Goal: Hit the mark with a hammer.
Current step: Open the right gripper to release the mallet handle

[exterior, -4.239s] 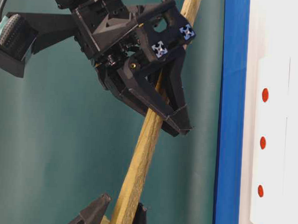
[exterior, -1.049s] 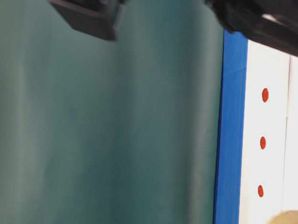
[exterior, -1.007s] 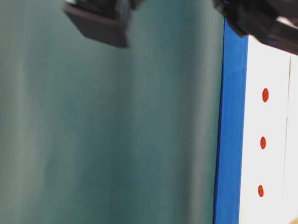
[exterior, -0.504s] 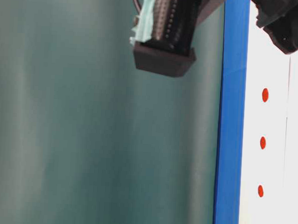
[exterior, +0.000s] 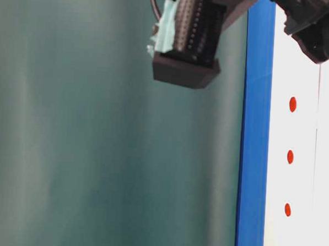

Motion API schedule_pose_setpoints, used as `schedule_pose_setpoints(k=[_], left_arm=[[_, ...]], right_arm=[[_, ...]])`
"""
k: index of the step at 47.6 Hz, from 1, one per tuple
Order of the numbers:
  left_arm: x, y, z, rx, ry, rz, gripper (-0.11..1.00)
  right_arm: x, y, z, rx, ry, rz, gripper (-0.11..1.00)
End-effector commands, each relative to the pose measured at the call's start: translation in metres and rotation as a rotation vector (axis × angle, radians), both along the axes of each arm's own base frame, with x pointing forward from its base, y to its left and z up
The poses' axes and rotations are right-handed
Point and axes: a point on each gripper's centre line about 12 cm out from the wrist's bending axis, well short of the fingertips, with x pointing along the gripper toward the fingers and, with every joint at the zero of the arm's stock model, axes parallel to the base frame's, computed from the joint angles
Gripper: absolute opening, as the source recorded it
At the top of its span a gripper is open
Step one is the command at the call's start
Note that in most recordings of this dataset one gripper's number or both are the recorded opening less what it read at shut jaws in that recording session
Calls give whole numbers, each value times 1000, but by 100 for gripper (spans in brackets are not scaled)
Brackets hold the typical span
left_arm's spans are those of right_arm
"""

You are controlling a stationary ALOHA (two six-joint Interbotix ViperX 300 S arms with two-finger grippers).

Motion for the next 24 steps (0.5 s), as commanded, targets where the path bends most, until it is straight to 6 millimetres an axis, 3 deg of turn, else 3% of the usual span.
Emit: schedule_pose_setpoints(k=[1,5,14,17,24], left_arm=[[2,1,4,3,-15,2,83],[2,1,4,2,-14,3,83],[2,1,3,2,-12,3,83],[2,1,3,1,-11,3,83],[1,1,3,-3,-7,5,83]], right_arm=[[8,0,13,8,-40,-10,7],[8,-1,12,5,-39,-14,20],[9,-4,8,-15,-42,-36,76],[9,-5,10,-18,-49,-41,90],[10,-5,12,-18,-56,-41,85]])
